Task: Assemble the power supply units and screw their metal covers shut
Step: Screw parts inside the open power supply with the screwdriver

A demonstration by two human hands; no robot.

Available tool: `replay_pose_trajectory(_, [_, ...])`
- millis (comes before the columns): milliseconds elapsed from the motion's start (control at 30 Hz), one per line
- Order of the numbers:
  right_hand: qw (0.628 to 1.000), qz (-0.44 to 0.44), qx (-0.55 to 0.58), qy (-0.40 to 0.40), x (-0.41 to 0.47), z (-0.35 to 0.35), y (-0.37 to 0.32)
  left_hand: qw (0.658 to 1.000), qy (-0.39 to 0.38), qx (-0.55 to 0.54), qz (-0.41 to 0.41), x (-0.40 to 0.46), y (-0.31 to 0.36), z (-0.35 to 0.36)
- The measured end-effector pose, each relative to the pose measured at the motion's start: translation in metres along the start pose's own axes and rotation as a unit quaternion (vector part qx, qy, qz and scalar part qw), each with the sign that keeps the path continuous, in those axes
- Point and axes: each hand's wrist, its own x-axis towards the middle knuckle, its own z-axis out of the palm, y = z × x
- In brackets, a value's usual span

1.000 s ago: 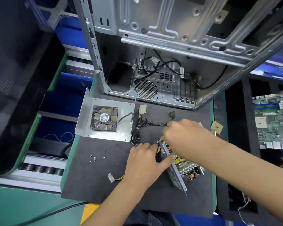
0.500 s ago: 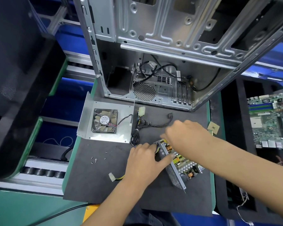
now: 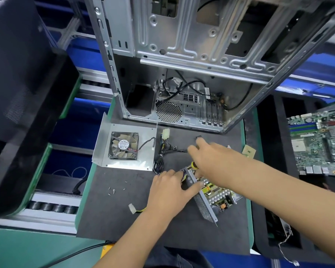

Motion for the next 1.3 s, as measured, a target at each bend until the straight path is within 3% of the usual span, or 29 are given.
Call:
replay_pose_trajectory(133, [0.988,-0.096,-0.109,0.054,-0.003,-0.001,0.002,1.000,0.002,-0.002,0.004,0.001,-0.001,0.001])
replay_pose_trajectory(233, [0.996,-0.035,-0.084,0.028,0.001,-0.004,-0.001,1.000,0.003,-0.005,0.006,0.001,-0.001,0.001])
replay_pose_trajectory(367, [0.995,0.080,0.059,-0.018,0.008,0.003,0.000,1.000,0.005,-0.003,0.008,0.001,-0.001,0.000])
replay_pose_trajectory(467, [0.996,0.036,0.079,-0.032,0.001,-0.001,0.004,1.000,0.007,0.001,0.010,0.000,0.000,-0.001])
replay_pose_trajectory(600, [0.992,-0.078,-0.082,0.050,-0.002,-0.005,0.001,1.000,0.003,0.000,0.010,0.001,0.000,-0.002])
replay_pose_trajectory(700, [0.996,-0.036,-0.069,0.042,0.003,0.000,-0.006,1.000,-0.002,-0.008,0.009,0.001,0.000,-0.004])
replay_pose_trajectory(833, [0.995,0.035,0.087,-0.046,0.002,-0.001,0.004,1.000,-0.001,-0.012,0.008,0.000,0.001,-0.005])
replay_pose_trajectory(1000, [0.995,-0.053,-0.077,0.031,-0.001,-0.002,0.000,1.000,0.003,-0.003,0.002,0.000,0.001,-0.005])
replay_pose_trajectory(1200, [0.997,0.052,0.046,-0.021,0.008,-0.004,0.004,1.000,-0.005,-0.011,0.010,0.000,0.000,-0.006])
replay_pose_trajectory(1300, [0.998,0.026,0.055,-0.026,0.001,0.003,0.012,1.000,0.001,-0.002,0.011,-0.001,0.000,-0.006])
